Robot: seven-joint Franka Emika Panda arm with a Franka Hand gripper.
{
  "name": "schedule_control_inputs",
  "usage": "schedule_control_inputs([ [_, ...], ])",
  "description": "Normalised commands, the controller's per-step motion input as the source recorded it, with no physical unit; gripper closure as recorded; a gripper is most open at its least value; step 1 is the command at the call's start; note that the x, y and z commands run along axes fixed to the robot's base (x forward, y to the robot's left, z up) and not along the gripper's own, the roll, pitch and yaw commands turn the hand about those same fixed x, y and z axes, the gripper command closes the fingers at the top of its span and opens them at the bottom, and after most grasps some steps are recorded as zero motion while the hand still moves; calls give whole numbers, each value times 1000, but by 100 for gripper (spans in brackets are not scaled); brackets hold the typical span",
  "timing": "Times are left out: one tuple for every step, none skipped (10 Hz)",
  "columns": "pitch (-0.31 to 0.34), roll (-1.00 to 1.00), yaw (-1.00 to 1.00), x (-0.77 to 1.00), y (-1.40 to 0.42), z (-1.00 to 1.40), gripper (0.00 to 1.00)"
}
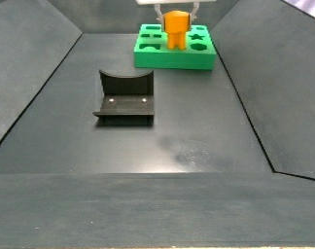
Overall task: Pick up the 3 prong object. Move up. Move to above the board. Insert the 3 prong object.
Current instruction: Insert the 3 prong object.
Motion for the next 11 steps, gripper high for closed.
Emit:
schedule_control_inputs([
  [-36, 21, 0, 0, 0, -283, 100],
  [-53, 14, 0, 0, 120, -403, 100],
  [-91, 0, 49, 0, 257, -500, 100],
  [-113, -7, 37, -17, 249, -509, 100],
  [-137, -4, 11, -57, 183, -457, 100],
  [-259, 10, 0, -254, 6, -400, 100],
  [-350, 54, 11, -369, 0, -357, 100],
  [-389, 63, 34, -351, -3, -366, 100],
  [-427, 30, 26, -334, 0, -414, 100],
  [-453, 0, 29, -234, 0, -354, 100],
  [-474, 0, 9, -220, 0, -300, 100],
])
